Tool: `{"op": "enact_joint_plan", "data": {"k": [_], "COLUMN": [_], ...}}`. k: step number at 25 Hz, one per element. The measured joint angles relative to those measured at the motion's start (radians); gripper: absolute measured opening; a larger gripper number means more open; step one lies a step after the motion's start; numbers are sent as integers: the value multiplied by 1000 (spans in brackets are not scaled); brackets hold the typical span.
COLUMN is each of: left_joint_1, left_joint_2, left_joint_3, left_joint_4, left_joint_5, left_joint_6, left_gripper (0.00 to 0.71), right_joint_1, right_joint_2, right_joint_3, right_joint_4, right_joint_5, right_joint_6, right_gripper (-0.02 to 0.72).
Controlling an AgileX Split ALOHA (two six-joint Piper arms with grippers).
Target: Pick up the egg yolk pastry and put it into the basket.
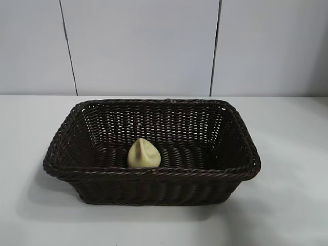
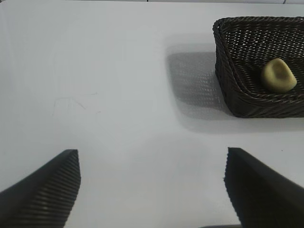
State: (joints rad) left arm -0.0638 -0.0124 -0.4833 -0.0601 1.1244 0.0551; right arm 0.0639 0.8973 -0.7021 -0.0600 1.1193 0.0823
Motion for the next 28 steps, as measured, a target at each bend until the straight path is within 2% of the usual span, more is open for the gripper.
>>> {"op": "enact_joint_plan", "data": {"k": [4,9,20,28], "left_joint_1": [0,0,0,0], "left_joint_2": [0,0,0,0], "left_joint_3": [0,0,0,0], "left_joint_4": [0,0,0,0], "left_joint_5": [0,0,0,0], "left_joint_6": [0,0,0,0], "left_gripper": [603,603,603,603], "right_joint_1": [0,0,0,0], "right_joint_2": [-130,-284,-609,-717], "right_joint_3": [123,220,226,226], "right_joint_4": [1,7,13,15], "right_joint_5": [-49,-54,-47,-41], "right_joint_6": [-2,-5,-5,-5], "right_gripper": [540,540,540,540]}}
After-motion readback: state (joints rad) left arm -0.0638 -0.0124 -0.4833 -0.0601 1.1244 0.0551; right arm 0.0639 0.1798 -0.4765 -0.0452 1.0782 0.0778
